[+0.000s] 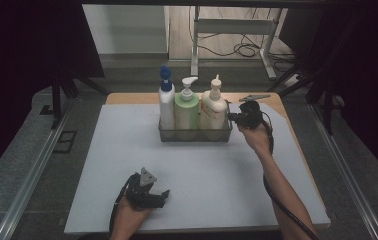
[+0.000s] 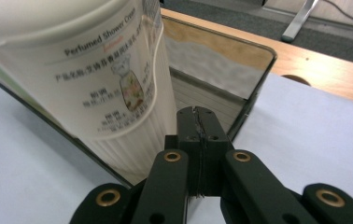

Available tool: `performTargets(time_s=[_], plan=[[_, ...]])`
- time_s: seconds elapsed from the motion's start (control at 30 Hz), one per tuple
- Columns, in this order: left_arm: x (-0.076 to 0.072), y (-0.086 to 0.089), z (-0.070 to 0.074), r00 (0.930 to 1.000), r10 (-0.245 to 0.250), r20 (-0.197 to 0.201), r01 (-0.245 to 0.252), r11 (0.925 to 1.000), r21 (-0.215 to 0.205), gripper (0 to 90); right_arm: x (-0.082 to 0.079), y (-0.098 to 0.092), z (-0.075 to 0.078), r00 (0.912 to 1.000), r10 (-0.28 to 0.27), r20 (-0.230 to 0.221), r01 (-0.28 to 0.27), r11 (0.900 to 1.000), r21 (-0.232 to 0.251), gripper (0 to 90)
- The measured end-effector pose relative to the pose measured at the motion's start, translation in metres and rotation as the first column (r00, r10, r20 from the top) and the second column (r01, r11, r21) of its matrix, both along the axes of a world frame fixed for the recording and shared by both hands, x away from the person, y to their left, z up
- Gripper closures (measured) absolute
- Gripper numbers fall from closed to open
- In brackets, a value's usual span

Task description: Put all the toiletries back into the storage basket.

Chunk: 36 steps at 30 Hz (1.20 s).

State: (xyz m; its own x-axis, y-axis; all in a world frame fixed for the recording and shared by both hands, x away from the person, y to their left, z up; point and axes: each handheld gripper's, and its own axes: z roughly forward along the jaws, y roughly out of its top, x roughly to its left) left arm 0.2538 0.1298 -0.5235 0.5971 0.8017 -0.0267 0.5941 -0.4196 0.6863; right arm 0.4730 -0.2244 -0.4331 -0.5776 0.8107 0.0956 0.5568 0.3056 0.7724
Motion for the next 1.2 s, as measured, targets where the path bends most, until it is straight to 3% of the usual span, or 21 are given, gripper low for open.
performTargets(time_s=[0.23,0.8,1.2], plan=[[0.0,0.0,0.0,1.0,0.0,0.0,0.0,1.0,0.0,13.0,0.008,0.01,-0.01,0.9994,-0.015,-0.032,0.014,0.999,-0.031,89.8],[0.0,0.0,0.0,1.0,0.002,0.0,-0.002,1.0,-0.004,13.0,0.016,0.015,-0.029,0.9941,-0.013,-0.108,0.011,1.0,-0.016,89.6],[0.0,0.0,0.0,1.0,0.002,0.0,-0.002,1.0,-0.003,13.0,0.017,0.021,-0.033,0.9929,-0.005,-0.119,0.001,1.0,-0.027,89.6]])
